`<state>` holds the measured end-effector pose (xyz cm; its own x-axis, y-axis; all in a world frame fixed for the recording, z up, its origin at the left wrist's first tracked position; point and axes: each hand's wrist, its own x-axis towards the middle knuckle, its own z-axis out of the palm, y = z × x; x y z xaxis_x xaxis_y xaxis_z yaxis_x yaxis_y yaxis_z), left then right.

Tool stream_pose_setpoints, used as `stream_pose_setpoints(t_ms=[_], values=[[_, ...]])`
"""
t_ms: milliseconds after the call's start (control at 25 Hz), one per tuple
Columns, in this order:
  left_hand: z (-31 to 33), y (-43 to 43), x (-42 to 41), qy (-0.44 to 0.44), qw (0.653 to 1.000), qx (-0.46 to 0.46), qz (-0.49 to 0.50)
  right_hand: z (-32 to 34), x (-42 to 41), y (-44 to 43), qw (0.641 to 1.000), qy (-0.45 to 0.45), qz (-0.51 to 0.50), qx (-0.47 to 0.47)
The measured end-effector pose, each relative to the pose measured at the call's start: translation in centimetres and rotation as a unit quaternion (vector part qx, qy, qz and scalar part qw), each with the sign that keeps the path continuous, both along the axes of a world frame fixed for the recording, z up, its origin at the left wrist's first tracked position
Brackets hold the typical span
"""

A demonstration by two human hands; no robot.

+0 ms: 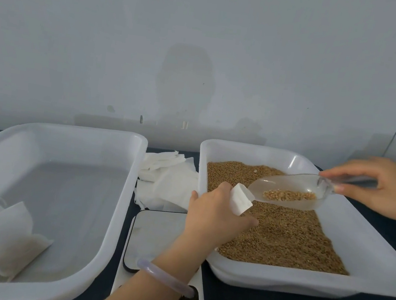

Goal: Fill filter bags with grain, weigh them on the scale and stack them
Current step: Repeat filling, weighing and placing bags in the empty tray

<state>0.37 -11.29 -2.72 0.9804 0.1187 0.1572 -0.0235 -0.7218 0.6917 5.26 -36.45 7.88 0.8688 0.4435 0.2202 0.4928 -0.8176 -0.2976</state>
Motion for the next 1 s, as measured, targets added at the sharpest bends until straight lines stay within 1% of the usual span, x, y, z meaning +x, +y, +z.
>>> stream_pose_setpoints(t_ms=[240,400,680,1000], values=[[0.0,-0.1,-0.1,-0.001,0.998,0.058,-0.009,2.8,1.0,2.0,0.992,-0.047,0.030,-0.113],[0.0,-0.1,-0.2,-0.010,0.998,0.056,-0.012,3.7,0.8,3.4,0.984,-0.069,0.034,-0.160],[-0.1,0.0,-0.2,-0.023,0.998,0.049,-0.007,4.0,0.1,4.7,0.975,-0.106,0.045,-0.190],[-0.1,-0.1,-0.2,-0.020,1.000,0.015,-0.003,4.1,-0.4,4.9,0.968,-0.165,0.043,-0.184]])
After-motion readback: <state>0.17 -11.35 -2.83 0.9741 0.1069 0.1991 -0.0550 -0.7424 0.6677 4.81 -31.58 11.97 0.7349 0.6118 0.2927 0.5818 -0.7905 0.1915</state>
